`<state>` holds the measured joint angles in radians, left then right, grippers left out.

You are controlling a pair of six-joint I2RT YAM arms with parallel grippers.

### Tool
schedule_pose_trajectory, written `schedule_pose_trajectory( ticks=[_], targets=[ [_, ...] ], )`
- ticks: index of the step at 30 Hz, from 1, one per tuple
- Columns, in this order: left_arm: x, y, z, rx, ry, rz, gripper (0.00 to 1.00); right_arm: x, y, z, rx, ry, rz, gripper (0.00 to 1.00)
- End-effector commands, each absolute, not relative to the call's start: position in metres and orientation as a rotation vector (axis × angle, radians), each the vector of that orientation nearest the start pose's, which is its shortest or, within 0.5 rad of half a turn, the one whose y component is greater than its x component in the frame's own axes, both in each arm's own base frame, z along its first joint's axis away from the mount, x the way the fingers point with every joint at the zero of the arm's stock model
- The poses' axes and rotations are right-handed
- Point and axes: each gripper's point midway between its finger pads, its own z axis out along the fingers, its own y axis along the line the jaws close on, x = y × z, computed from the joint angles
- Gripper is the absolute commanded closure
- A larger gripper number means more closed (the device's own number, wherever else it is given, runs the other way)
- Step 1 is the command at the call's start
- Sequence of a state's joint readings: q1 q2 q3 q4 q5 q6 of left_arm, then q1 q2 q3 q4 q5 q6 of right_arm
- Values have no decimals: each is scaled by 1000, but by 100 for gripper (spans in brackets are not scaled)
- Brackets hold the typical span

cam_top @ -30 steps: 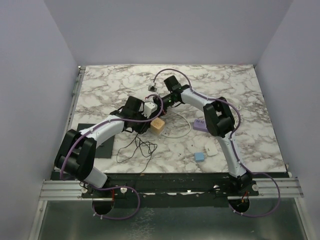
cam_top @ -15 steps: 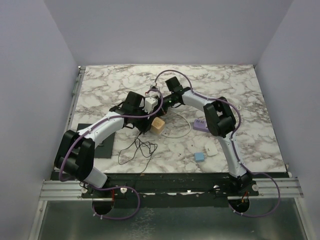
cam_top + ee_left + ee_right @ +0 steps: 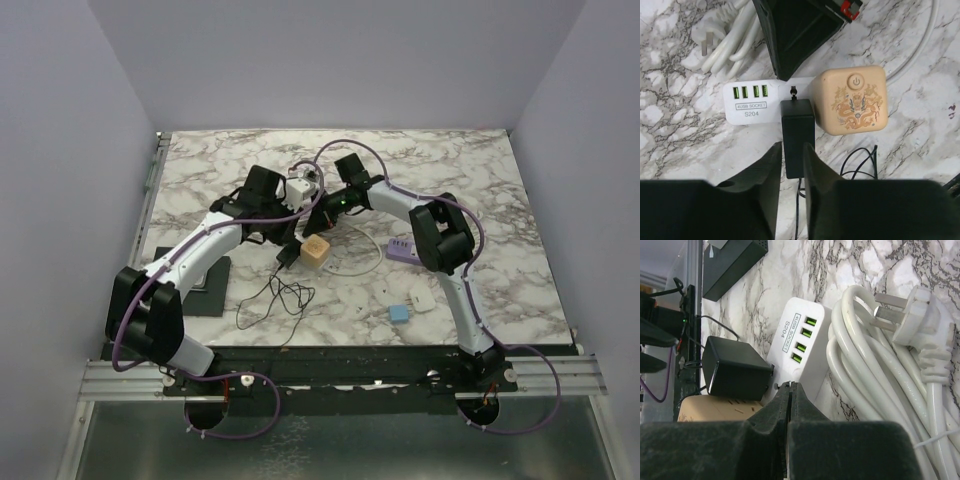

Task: Insert the plug
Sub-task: Insert the plug into the socket.

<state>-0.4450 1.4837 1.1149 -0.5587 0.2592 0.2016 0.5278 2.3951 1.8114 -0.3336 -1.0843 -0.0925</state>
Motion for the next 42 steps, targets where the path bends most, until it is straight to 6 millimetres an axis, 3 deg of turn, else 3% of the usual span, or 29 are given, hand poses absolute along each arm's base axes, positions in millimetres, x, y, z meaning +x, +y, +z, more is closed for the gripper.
schedule_pose_trajectory(
  ticks=[1, 9, 28, 37, 42],
  targets=[
    [306, -196, 130, 951, 2336, -501, 81, 372, 389, 74, -1149, 2025, 1501, 99],
    [310, -199, 108, 1003, 2395, -513, 91, 370, 386, 75, -1123, 2029, 1502, 99],
    [319, -199, 82, 1061, 2441, -476, 94, 361, 384, 74, -1101, 2018, 1562, 99],
    [310, -192, 65, 1096, 2487, -431, 95, 355, 381, 77, -1079, 2028, 1569, 99],
    [297, -174, 51, 1136, 2549, -343, 95, 357, 380, 84, -1070, 2021, 1540, 100]
  ],
)
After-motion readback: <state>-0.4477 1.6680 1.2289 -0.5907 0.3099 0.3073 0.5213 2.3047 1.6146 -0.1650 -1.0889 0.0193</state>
